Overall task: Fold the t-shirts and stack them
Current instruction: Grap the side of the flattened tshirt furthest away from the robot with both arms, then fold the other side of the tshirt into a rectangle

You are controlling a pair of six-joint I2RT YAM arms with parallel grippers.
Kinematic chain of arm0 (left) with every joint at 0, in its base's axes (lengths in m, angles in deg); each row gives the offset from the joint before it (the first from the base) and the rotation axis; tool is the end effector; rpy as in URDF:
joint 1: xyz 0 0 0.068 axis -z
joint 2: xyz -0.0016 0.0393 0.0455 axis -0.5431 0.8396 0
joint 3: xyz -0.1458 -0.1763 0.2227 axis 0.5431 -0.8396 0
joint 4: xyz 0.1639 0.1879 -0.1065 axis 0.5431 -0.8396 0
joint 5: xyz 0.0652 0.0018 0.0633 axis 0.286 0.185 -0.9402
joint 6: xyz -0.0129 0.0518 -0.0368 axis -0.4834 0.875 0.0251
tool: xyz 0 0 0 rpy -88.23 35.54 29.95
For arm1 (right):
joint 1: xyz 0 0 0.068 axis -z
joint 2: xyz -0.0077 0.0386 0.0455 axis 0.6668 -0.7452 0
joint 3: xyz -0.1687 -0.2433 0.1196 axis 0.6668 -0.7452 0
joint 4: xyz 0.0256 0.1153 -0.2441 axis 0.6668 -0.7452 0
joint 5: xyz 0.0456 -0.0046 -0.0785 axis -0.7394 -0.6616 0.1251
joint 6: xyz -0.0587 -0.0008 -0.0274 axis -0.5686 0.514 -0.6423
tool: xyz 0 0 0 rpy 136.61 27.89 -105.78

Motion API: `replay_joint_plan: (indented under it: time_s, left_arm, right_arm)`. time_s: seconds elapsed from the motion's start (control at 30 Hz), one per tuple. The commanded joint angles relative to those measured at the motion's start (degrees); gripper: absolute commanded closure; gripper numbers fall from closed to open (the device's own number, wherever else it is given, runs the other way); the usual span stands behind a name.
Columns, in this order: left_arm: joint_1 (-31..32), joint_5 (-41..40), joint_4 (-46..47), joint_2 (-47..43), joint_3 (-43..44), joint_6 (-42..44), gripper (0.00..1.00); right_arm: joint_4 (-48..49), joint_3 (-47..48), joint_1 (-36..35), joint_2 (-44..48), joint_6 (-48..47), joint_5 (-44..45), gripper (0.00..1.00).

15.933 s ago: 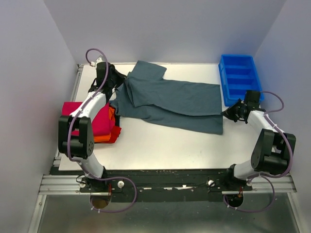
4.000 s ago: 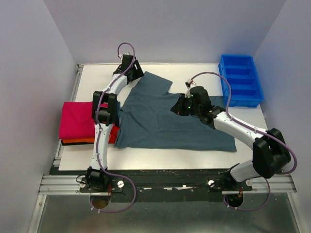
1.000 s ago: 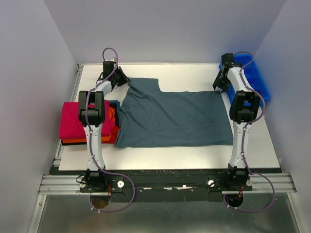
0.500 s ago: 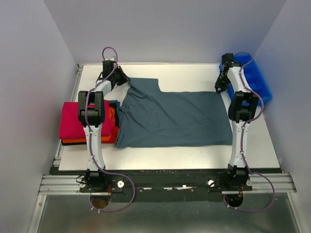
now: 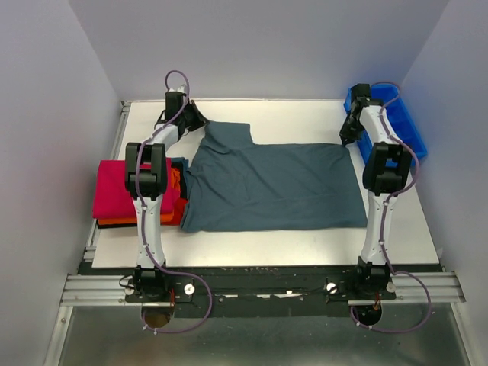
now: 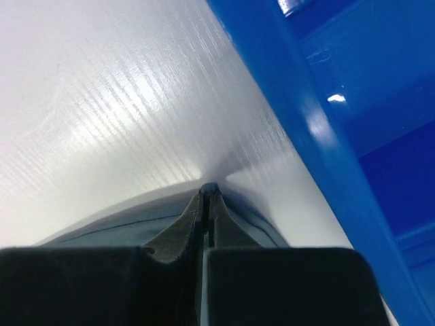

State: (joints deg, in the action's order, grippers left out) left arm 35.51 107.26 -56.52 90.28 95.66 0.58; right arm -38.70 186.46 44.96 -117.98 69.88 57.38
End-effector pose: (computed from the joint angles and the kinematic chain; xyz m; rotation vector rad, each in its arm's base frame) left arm 0.5944 -0.0458 0.1843 -0.3619 2.1408 -0.7708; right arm 0.5695 -0.0379 0.1968 0.6501 2.6511 -0.0880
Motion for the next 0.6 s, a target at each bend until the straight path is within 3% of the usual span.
replay_joint_plan:
  time_s: [0.0, 0.17, 0.33, 0.57]
  left_arm:
    - [1.52, -1.02, 0.48, -0.43, 4.03, 1.04, 1.00]
    - [2.92, -2.59, -0.22, -0.09, 6.40, 2.97, 1.00]
    - [4.24, -3.13, -6.02, 4.57, 14.66, 3.50, 1.00]
    - [5.30, -3.22, -4.45, 2.03, 10.81, 4.82, 1.00]
  right_arm:
    - [3.15, -3.39, 0.38, 6.92, -0.28, 1.68, 0.96]
    - [4.12, -6.04, 0.47, 10.71, -0.11, 2.65, 0.98]
    - [3.94, -7.27, 0.47, 11.42, 0.15, 1.94, 0.98]
    - [2.98, -7.18, 1.87, 11.15, 0.59, 1.42, 0.99]
